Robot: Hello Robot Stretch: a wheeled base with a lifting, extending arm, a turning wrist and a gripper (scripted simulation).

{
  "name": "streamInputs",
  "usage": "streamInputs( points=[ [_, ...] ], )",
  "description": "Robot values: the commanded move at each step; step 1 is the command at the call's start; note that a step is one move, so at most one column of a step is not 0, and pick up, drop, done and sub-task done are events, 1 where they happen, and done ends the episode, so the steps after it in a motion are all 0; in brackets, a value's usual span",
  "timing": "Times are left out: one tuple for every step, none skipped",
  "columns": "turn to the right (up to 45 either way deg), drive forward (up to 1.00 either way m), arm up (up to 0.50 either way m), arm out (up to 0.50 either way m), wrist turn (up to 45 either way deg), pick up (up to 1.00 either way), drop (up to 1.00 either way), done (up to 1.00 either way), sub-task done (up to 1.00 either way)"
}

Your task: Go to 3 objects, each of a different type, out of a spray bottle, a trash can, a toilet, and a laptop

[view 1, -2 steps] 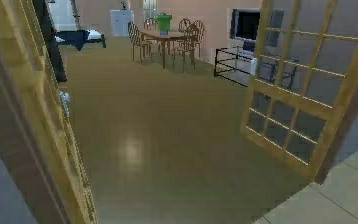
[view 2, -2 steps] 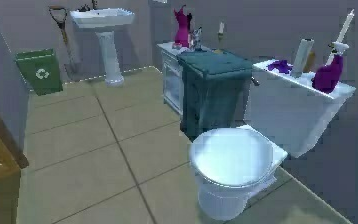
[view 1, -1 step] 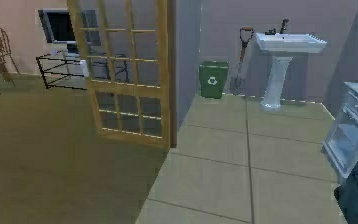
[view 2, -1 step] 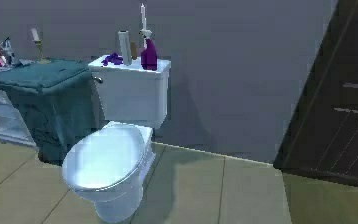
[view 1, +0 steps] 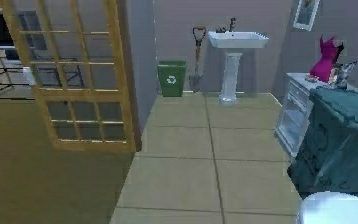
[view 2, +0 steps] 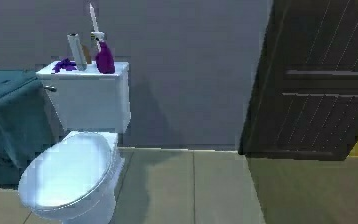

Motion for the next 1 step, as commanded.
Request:
streamInputs(
  points=[
    [0.0,0.15,0.00,0.00,0.0,0.00,0.00,0.00,0.00]
  ],
)
